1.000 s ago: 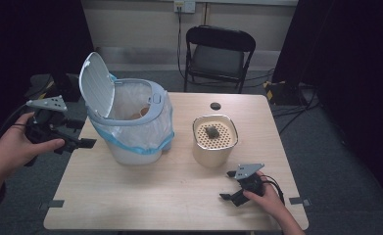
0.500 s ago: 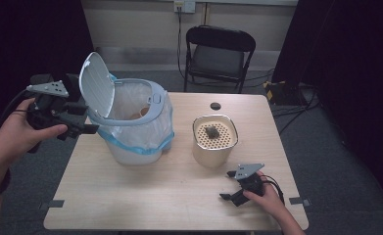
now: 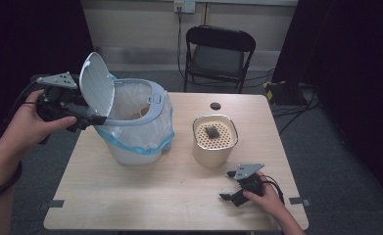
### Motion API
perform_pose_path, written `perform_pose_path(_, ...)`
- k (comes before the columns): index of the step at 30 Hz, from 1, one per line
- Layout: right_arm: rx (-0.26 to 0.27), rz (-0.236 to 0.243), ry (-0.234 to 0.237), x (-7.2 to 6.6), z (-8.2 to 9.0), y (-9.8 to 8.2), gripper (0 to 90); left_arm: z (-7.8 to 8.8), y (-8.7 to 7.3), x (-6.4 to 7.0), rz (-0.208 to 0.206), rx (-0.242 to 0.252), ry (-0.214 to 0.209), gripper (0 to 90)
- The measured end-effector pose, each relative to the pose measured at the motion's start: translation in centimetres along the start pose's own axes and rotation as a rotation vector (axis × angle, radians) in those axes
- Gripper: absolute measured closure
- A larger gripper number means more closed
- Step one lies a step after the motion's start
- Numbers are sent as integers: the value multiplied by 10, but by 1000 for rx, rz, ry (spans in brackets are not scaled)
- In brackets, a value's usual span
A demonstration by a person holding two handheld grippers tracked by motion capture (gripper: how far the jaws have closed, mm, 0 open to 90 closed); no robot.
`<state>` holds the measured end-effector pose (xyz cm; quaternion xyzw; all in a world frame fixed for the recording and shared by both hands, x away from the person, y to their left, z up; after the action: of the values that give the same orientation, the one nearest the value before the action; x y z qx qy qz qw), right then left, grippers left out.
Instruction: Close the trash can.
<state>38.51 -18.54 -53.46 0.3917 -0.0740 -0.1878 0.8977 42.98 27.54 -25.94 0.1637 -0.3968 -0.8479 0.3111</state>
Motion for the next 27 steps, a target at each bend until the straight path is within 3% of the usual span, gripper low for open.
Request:
perform_pose_path(4, 0, 0, -1, 0, 0, 0, 106, 0, 5, 0, 9, 16, 8, 149)
perform_pose_path(8, -7, 2, -1, -1, 0, 0, 87, -3, 14, 5, -9, 26, -10, 152)
perform_pose_path(11, -9, 5, 2, -1, -1, 0, 74, -13, 21, 15, -52, 5, -36, 151)
perform_pose_path(15, -11, 5, 7, -2, -2, 0, 63, -23, 25, 21, -78, -25, -51, 162)
perform_pose_path(19, -13, 6, 5, -2, -2, 0, 61, -35, 31, 26, -129, -73, -54, 281)
perform_pose_path(24, -13, 6, 5, -2, -2, 0, 61, -42, 37, 31, -128, -89, -77, 399)
perform_pose_path(26, -13, 7, 5, -2, -2, 0, 61, -45, 41, 29, -107, -93, -76, 519)
perform_pose_path(27, -13, 7, 5, -2, -2, 0, 60, -48, 43, 26, -58, -84, -77, 552)
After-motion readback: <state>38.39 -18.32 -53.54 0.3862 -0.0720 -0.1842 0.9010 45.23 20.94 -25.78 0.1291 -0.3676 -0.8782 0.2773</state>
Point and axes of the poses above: each handheld gripper's, and its own axes: z roughly backward along the jaws, y roughly out of its top, x roughly to its right, the point moved 5 cm from there along -z, roughly forward along the jaws, and after that the axes turned 1 degree about -z, right-handed, at the moved point
